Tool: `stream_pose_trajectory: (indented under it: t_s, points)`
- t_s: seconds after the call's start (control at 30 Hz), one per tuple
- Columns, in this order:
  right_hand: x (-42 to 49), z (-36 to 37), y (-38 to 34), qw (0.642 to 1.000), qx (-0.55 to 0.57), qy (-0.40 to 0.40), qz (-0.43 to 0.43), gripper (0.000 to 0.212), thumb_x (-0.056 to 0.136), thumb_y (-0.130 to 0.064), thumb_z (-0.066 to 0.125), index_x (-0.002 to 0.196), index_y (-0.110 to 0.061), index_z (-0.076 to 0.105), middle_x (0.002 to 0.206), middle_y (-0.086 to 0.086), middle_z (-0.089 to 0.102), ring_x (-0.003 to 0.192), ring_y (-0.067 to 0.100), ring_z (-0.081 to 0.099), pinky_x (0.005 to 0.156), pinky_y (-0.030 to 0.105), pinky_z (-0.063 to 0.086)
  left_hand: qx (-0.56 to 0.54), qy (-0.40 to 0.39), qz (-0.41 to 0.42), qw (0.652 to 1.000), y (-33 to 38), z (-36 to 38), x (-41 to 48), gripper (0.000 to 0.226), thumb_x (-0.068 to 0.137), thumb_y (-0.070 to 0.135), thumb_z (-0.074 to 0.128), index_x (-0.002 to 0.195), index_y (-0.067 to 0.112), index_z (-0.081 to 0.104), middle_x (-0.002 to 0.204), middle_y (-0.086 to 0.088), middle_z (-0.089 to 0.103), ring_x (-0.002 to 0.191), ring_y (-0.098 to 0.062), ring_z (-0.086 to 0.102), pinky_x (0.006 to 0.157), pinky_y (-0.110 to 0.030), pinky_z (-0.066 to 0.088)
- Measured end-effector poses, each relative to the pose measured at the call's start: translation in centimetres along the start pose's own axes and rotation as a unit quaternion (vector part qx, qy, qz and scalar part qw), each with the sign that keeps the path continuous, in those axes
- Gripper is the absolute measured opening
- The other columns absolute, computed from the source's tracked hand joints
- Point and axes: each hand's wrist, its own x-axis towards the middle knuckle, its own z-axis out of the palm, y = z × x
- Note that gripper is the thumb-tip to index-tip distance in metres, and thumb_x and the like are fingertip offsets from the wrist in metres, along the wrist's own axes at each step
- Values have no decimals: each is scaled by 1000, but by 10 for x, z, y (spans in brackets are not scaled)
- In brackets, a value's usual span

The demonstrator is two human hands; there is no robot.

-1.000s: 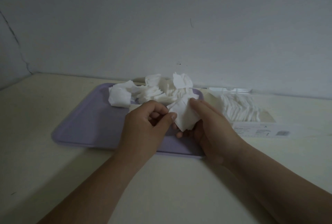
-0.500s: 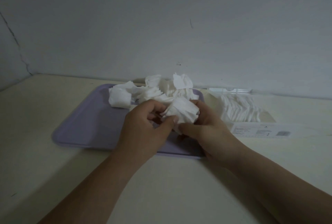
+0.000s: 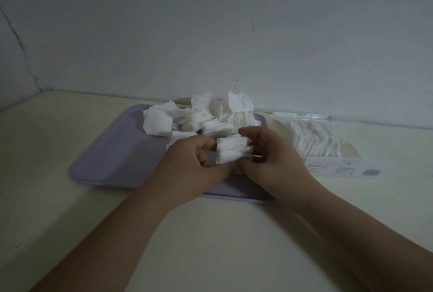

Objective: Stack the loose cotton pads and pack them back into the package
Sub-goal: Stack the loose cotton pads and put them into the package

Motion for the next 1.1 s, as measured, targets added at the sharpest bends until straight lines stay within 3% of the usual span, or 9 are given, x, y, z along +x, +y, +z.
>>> stream_pose_trajectory:
  t_s: [0.1,0.2,0.33,0.5,0.67,0.77,0.83,0.93,1.1]
  points:
    - [-1,0,2,1000,-18,0,-8,57,80,6,68,128,-24,61,104,-6,75,93,8,74,93,30,58,-19,16,-34,999,5,-1,1,20,83,40,83,89,24,72,53,8,51,48,-8,41,49,-21,33]
    - [-2,0,4,998,-48,-40,-24,62,79,6,65,131,-27,60,102,-9,74,90,6,72,95,29,56,-9,33,-42,999,7,-2,1,35,92,47,70,79,14,71,58,4,55,50,-6,43,50,-16,34]
    - [-3,0,4,997,-33,-63,-27,59,83,2,71,133,-26,60,106,-10,77,97,7,74,100,38,57,-38,20,-57,997,8,-4,0,29,94,36,70,77,13,73,64,-9,63,59,-11,52,60,-25,41]
    - [-2,-1,2,996,35,-82,-29,46,86,0,76,127,-18,64,114,-1,77,105,19,74,101,45,56,-109,44,-57,991,8,-4,3,35,97,30,69,63,22,70,56,4,56,50,-6,45,52,-19,38]
    - [0,-3,3,997,40,-64,-17,41,86,-4,76,119,-28,67,94,4,79,89,37,72,92,52,58,-104,71,-36,991,8,-4,2,33,99,33,66,74,11,72,59,-2,58,54,-13,48,57,-28,44]
    - [1,-2,6,998,20,-65,-1,42,85,-9,80,121,-27,67,81,-12,76,78,15,71,86,35,57,-101,121,-32,987,6,-5,4,24,97,37,68,86,19,78,64,6,69,58,-15,59,65,-31,53]
    - [0,-2,7,999,4,-49,5,41,85,-11,81,120,-27,68,70,-19,66,70,5,63,80,21,51,-87,171,-27,981,7,-6,6,20,97,36,67,88,22,77,58,12,65,49,-4,54,58,-25,46]
    - [-1,-2,4,1000,-15,-23,0,30,87,-13,77,114,-26,73,86,-14,76,82,7,72,82,19,54,-99,220,-7,971,12,-17,9,27,100,34,63,78,20,70,51,2,62,40,-9,47,45,-19,37]
    - [-4,-3,-2,1000,25,0,1,4,90,-16,76,86,-14,77,73,-7,76,66,4,63,66,19,48,-180,27,-19,983,18,-21,1,17,100,20,64,89,12,73,60,-13,65,47,-20,55,42,-27,43]
